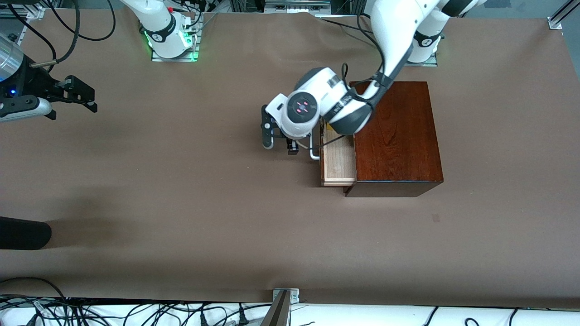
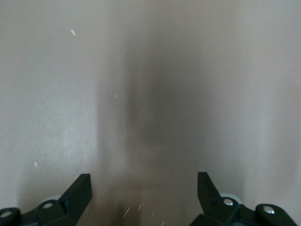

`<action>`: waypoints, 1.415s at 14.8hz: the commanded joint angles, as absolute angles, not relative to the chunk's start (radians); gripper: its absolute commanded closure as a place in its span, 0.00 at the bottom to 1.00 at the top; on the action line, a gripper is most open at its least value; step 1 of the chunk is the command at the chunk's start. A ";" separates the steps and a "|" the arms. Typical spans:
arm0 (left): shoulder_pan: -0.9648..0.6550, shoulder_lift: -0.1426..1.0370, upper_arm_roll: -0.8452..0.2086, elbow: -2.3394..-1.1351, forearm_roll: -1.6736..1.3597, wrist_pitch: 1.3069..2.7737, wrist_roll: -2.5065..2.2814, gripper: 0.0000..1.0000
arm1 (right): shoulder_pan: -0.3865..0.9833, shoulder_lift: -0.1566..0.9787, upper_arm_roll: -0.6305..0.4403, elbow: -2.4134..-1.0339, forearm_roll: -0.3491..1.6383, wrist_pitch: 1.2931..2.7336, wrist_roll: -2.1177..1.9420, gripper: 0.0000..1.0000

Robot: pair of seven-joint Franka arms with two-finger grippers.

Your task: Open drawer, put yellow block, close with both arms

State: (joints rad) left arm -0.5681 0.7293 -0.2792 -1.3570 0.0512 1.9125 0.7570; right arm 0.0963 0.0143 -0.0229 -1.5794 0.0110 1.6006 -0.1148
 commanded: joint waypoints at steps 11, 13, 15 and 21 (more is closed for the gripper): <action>-0.469 0.718 -0.262 -1.348 0.199 1.569 0.831 0.00 | 0.095 0.014 -0.018 -1.560 0.020 1.549 -0.100 0.00; -0.459 0.716 -0.262 -1.347 0.198 1.569 0.868 0.00 | 0.101 0.014 -0.015 -1.562 0.015 1.549 -0.097 0.00; -0.440 0.716 -0.265 -1.347 0.193 1.569 0.870 0.00 | 0.101 0.014 -0.021 -1.559 0.017 1.557 -0.101 0.00; -0.430 0.614 -0.288 -1.330 0.067 1.588 0.807 0.00 | 0.100 0.014 -0.023 -1.546 0.017 1.551 -0.101 0.00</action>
